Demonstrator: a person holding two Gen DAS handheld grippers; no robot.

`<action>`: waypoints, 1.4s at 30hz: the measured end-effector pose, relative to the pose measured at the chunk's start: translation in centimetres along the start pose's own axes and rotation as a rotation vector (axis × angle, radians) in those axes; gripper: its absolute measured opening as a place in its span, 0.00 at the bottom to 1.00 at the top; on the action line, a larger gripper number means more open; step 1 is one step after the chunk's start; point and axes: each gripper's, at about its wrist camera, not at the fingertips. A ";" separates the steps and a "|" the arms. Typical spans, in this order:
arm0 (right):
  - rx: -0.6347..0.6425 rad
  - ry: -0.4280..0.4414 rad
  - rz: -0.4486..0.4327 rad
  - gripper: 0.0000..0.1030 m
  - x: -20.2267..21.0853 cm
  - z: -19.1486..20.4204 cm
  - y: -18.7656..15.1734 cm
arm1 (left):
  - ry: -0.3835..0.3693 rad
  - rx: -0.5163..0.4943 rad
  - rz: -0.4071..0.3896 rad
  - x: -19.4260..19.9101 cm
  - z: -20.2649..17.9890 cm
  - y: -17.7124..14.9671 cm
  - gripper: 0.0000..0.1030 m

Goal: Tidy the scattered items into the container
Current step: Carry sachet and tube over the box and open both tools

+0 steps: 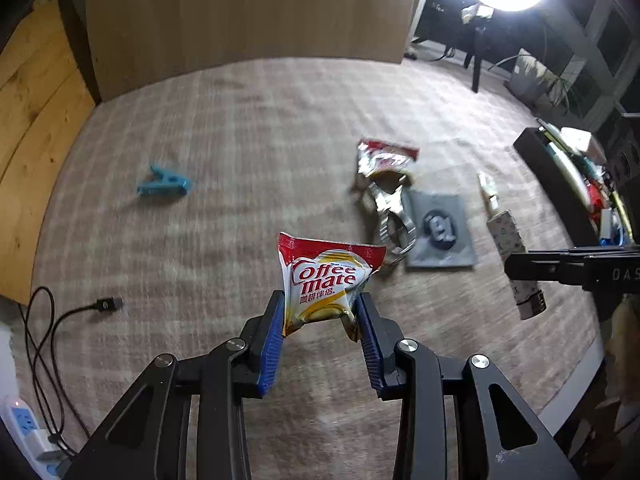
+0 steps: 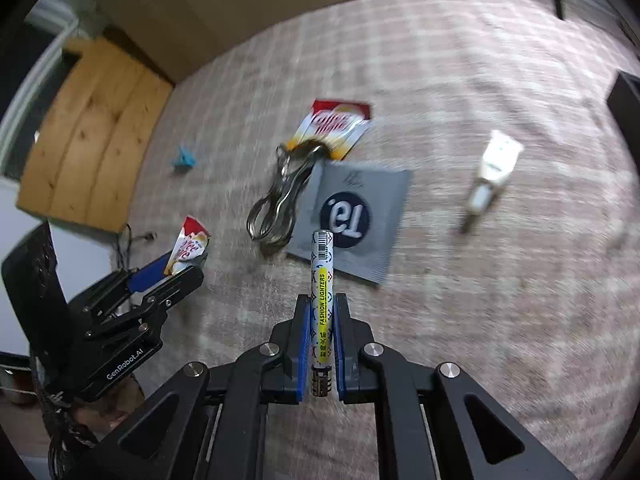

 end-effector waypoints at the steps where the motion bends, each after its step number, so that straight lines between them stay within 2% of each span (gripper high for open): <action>1: -0.019 0.005 -0.020 0.09 1.0 -0.7 -0.2 | -0.007 -0.006 -0.009 0.4 -0.5 0.2 0.37; 6: -0.100 0.004 -0.101 0.09 5.2 -4.5 -0.8 | -0.050 -0.065 -0.041 1.4 -4.6 2.1 0.37; 11: -0.193 -0.025 -0.194 0.09 10.1 -9.6 -2.5 | -0.094 -0.121 -0.037 0.8 -9.8 3.9 0.37; 16: -0.300 -0.062 -0.287 0.09 15.1 -15.4 -4.9 | -0.161 -0.201 -0.033 -0.2 -17.0 6.0 0.37; 25: -0.479 -0.179 -0.443 0.09 23.6 -25.2 -10.0 | -0.273 -0.332 -0.010 -2.1 -31.0 8.1 0.37; 28: -0.531 -0.204 -0.471 0.09 25.6 -28.3 -11.6 | -0.294 -0.377 0.002 -3.4 -35.9 8.7 0.37; 34: -0.595 -0.253 -0.494 0.09 28.6 -33.7 -13.8 | -0.307 -0.446 -0.004 -4.5 -43.3 9.6 0.38; 42: -0.612 -0.256 -0.482 0.09 29.0 -36.7 -14.0 | -0.295 -0.500 -0.002 -5.8 -48.5 9.8 0.38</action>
Point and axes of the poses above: each gripper's, at about its wrist camera, not at the fingertips, and x roughly against the way its jaws point, z to its left, y to its top, and after that the axes turned 5 degrees about x, right-handed
